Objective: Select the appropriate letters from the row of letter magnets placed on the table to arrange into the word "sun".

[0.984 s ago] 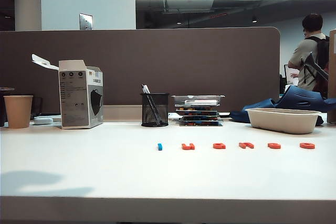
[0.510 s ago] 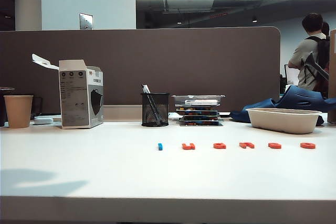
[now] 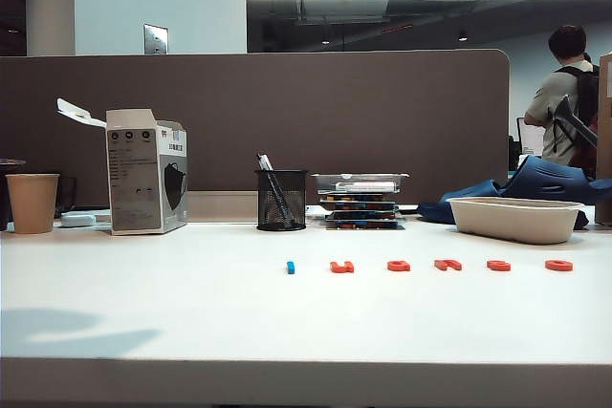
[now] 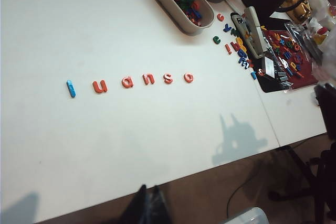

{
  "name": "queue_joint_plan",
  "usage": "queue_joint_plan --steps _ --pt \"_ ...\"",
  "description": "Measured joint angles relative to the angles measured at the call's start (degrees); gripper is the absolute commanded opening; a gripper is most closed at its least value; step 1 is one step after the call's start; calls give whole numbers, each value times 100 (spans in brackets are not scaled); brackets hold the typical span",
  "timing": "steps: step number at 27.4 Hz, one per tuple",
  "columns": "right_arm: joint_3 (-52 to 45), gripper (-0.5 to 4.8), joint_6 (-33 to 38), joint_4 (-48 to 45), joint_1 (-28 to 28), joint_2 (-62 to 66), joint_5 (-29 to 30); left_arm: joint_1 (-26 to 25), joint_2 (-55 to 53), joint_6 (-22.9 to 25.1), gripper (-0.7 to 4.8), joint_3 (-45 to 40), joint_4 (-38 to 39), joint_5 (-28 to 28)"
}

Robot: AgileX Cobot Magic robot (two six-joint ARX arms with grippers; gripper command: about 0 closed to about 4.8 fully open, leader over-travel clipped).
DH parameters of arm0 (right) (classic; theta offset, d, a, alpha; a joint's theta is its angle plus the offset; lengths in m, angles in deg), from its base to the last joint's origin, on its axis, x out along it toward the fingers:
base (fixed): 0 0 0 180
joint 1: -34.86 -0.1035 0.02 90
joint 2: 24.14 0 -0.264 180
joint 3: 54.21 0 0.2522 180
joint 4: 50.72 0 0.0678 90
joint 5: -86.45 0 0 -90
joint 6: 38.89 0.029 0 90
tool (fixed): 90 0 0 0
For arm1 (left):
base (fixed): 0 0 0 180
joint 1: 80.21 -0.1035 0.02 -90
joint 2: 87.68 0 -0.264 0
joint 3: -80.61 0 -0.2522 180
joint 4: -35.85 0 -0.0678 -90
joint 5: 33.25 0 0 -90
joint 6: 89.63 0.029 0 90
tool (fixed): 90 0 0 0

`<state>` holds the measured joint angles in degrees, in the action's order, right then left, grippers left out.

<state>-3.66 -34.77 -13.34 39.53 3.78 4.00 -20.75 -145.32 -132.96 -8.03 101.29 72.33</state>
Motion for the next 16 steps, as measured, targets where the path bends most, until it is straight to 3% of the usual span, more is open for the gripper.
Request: queue_joint_plan --steps 4,8,16 --pt "680 165 22 146 0 896 212 0 0 0 -3 0 0 0" --pt "1377 152 175 -48 -13 1971 927 0 0 0 -3 0 0 0" --pt "2688 180 323 857 -557 4242 874 -2 2 -2 -3 0 0 4"
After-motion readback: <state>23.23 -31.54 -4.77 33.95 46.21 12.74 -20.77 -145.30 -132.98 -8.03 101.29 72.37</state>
